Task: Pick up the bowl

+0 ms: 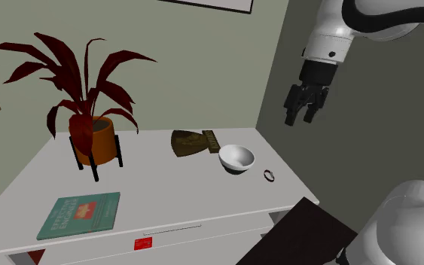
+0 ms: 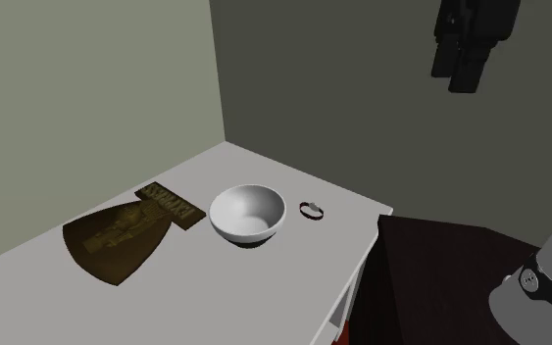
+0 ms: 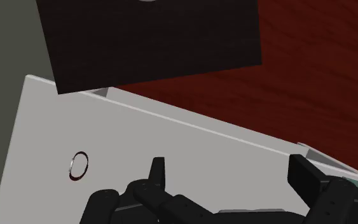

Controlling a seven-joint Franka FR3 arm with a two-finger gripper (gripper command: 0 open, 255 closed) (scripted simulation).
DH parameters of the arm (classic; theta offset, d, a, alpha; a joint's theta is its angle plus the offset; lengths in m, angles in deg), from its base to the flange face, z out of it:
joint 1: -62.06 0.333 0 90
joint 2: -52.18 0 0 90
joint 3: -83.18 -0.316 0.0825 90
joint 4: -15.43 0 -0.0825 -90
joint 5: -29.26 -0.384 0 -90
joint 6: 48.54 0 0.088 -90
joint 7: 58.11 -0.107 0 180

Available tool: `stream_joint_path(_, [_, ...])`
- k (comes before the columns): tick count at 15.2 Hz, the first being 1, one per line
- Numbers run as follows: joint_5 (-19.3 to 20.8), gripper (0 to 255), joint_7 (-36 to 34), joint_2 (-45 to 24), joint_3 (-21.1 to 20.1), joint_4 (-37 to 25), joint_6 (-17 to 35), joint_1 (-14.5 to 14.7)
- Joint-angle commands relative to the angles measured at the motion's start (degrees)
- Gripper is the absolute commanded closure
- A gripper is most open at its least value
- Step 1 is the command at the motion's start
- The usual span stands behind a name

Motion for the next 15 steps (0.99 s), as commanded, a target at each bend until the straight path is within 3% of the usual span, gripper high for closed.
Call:
stream_joint_path(1, [0.00,0,0.00,0.00,0.00,0.00,0.00,0.00])
stream_joint_path(8, [2.44,0,6.20,-9.06,4.46,2.66,11.12,-1.53])
stream_joint_path(15, [3.17,0,12.31,-21.21,8.74,1.49,21.52,-2.59])
